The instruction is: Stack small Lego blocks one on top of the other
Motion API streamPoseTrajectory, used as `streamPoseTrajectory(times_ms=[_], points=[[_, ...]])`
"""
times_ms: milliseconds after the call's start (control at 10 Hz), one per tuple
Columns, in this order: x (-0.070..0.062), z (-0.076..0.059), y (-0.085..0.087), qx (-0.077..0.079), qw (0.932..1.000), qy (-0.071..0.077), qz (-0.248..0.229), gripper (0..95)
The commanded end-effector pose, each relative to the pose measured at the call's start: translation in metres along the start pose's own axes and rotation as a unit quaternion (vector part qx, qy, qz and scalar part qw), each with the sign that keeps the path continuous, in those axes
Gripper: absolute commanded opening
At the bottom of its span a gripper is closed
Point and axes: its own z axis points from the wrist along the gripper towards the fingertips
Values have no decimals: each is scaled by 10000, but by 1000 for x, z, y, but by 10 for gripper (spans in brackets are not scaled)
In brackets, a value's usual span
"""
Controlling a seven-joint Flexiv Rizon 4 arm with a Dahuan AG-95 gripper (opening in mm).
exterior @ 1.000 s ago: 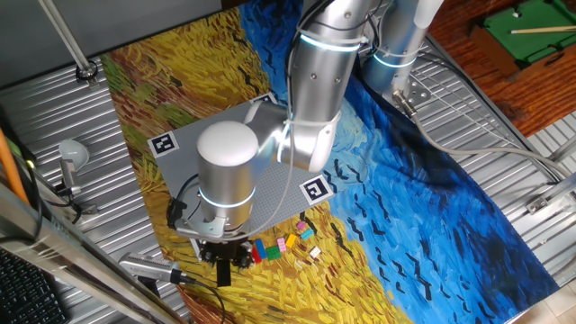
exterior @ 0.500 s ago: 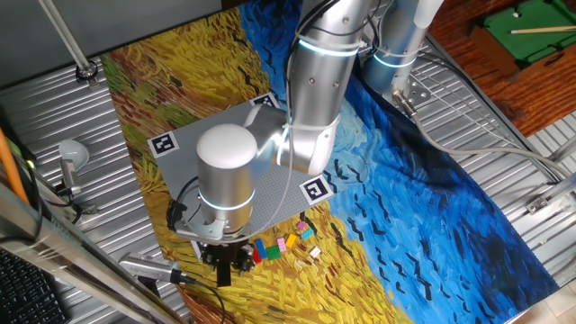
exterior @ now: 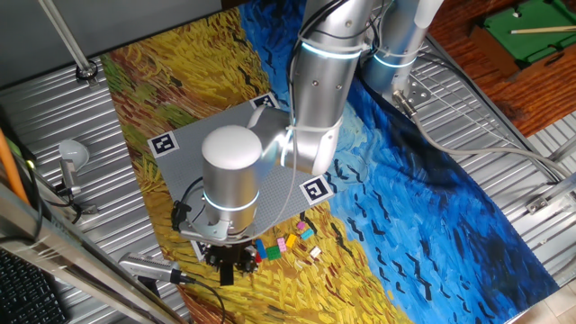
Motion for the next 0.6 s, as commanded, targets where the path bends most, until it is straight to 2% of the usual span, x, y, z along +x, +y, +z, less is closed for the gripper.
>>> streamPoseTrajectory(times_ms=[100, 400, 500, 600], points=[[2, 1, 3, 4, 10000, -62, 33, 570], [2, -2, 3, 21, 10000, -59, 56, 570], [2, -1, 3, 24, 9999, -66, 92, 380], [2, -1, 3, 22, 9999, -70, 104, 380]])
